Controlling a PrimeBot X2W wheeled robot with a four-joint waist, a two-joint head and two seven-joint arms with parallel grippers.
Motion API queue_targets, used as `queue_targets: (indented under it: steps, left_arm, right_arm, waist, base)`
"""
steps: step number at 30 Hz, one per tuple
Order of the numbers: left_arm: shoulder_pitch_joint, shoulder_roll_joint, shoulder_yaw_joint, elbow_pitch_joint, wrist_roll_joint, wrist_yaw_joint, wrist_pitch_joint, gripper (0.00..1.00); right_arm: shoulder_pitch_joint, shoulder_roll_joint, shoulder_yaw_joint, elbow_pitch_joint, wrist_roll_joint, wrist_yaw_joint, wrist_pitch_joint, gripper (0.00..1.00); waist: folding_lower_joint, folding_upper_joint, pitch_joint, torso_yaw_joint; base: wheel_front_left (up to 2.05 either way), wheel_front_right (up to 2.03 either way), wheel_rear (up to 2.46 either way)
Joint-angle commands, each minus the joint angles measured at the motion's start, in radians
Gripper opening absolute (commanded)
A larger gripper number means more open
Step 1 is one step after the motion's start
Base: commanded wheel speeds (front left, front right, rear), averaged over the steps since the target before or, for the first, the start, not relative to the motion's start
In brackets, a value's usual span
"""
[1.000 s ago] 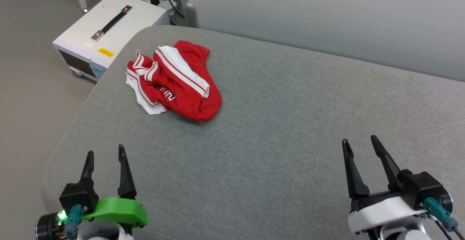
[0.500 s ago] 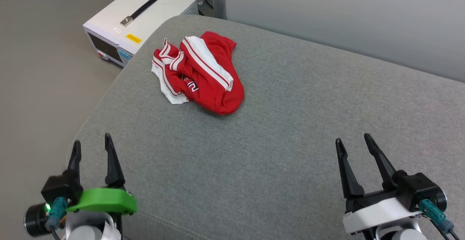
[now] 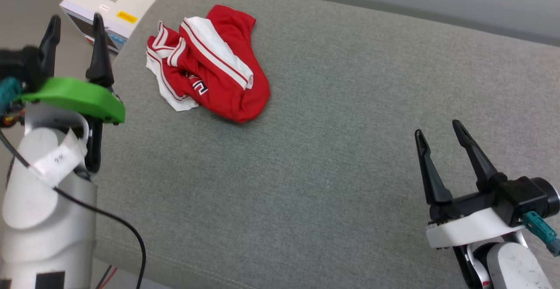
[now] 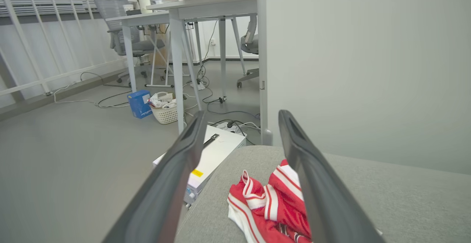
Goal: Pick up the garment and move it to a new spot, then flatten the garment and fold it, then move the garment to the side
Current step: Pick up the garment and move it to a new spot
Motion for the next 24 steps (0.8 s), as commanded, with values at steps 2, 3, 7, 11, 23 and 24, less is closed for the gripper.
queue_targets:
  steps: [2, 3, 7, 11, 23, 24]
  left_arm:
    - [-0.114, 0.063, -0.1, 0.049, -0.094, -0.005, 0.127, 1.0]
    - [-0.151, 0.085, -0.135, 0.064, -0.126, -0.005, 0.179, 1.0]
    - [-0.252, 0.147, -0.247, 0.124, -0.254, -0.005, 0.391, 1.0]
    - [-0.313, 0.187, -0.344, 0.166, -0.37, -0.005, 0.583, 1.0]
    - [-0.361, 0.216, -0.543, 0.3, -0.556, -0.005, 0.888, 1.0]
    - [-0.359, 0.215, -0.557, 0.32, -0.56, -0.005, 0.899, 1.0]
  right_arm:
    - [-0.038, -0.017, 0.005, -0.015, -0.01, 0.007, -0.006, 1.0]
    - [-0.047, -0.022, 0.008, -0.019, -0.012, 0.007, -0.006, 1.0]
    - [-0.077, -0.037, 0.02, -0.027, -0.013, 0.007, -0.006, 1.0]
    - [-0.097, -0.047, 0.03, -0.024, -0.009, 0.007, -0.006, 1.0]
    - [-0.16, -0.075, 0.059, -0.001, 0.0, 0.007, -0.006, 1.0]
    - [-0.164, -0.076, 0.061, 0.002, 0.0, 0.007, -0.006, 1.0]
  waist:
    - [-0.0001, 0.0, 0.082, -0.063]
    - [-0.0001, 0.0, 0.094, -0.071]
    - [-0.0001, 0.0, 0.134, -0.1]
    - [-0.0001, 0.0, 0.17, -0.128]
    - [-0.0001, 0.0, 0.269, -0.194]
    - [-0.0001, 0.0, 0.274, -0.199]
  base:
    - [0.0, 0.0, 0.0]
    - [0.0, 0.0, 0.0]
    - [0.0, 0.0, 0.0]
    - [0.0, 0.0, 0.0]
    - [0.0, 0.0, 0.0]
    - [0.0, 0.0, 0.0]
